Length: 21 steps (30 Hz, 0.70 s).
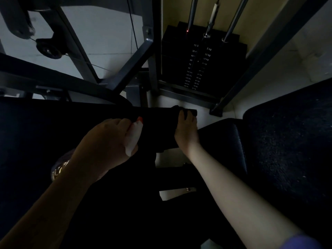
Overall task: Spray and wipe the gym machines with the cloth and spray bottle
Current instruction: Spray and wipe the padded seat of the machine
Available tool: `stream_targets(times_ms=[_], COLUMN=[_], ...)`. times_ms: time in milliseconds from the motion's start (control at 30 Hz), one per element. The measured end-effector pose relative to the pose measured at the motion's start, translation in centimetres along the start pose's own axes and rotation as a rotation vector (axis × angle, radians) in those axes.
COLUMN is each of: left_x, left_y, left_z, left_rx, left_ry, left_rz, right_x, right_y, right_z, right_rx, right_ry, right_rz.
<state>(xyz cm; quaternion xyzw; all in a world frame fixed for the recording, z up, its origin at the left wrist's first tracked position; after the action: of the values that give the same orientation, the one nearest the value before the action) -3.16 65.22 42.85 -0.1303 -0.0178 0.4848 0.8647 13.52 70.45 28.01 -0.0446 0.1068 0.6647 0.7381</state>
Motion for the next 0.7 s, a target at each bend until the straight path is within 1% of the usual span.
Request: stream_targets(times_ms=[33,67,133,167,200,233,267,333,400,433,467,500,567,667,700], left_x=[0.1,0.2,0.2,0.1,-0.1,-0.3,-0.6,-1.1,-1.6,-2.0,-2.4,-3.2,-4.3,-6.5,-7.2], left_y=[-0.4,-1.0,-2.2,-2.5,-2.6,-2.8,-2.8,-2.2,-1.7,-1.4,-0.8,-0.3,0.1,-0.3,-0.7], left_z=[0.0,-0.1,0.1,0.3,0.6,1.0,1.0,0.7,0.5,0.7,1.2,1.4,1.4,1.7,1.7], left_rx=[0.030,0.060,0.050,0.034,0.016,0.007,-0.016,-0.086,-0.157,-0.231,-0.335,-0.487,-0.785,-1.058,-1.112], left_ry=[0.006,0.016,0.026,0.018,0.007,-0.022,-0.010,0.014,0.016,-0.008,-0.047,-0.076,-0.155,-0.342,-0.387], left_rz=[-0.022,-0.048,-0.110,-0.123,-0.128,-0.138,-0.119,-0.077,-0.017,0.035,0.139,0.246,0.373,0.467,0.488], right_x=[-0.4,-1.0,-1.6,-1.9,-2.1,-2.2,-2.5,-3.2,-4.1,-4.6,-5.0,-5.4,-5.9,-7.0,-7.5], right_y=[0.4,1.2,1.2,1.3,1.7,1.9,2.4,2.5,1.9,1.6,1.2,0.7,-0.8,-2.2,-2.4], right_z=[-0.3,-1.0,-1.9,-1.4,-0.9,-0.3,0.2,1.4,1.9,2.0,2.2,2.8,3.4,4.1,4.2], right_rx=[-0.055,-0.178,-0.315,-0.334,-0.382,-0.374,-0.375,-0.248,-0.039,0.083,0.208,0.330,0.558,0.819,0.903], right_ry=[0.017,0.025,0.072,0.099,0.105,0.119,0.135,0.230,0.383,0.448,0.485,0.509,0.514,0.485,0.495], right_rz=[0.052,0.149,0.213,0.210,0.248,0.255,0.298,0.326,0.311,0.295,0.267,0.220,0.074,-0.073,-0.113])
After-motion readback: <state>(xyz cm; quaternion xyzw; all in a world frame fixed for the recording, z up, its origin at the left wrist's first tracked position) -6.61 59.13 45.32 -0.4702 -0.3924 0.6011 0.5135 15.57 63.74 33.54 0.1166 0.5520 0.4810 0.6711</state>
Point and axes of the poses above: each hand's wrist, its own x-axis towards the middle knuckle, its own z-axis out of the back of the hand, y = z × x, the point moved 10 cm from there along x, towards the middle knuckle, and after that the axes turned 6 degrees about -x, right-handed, at the moved point
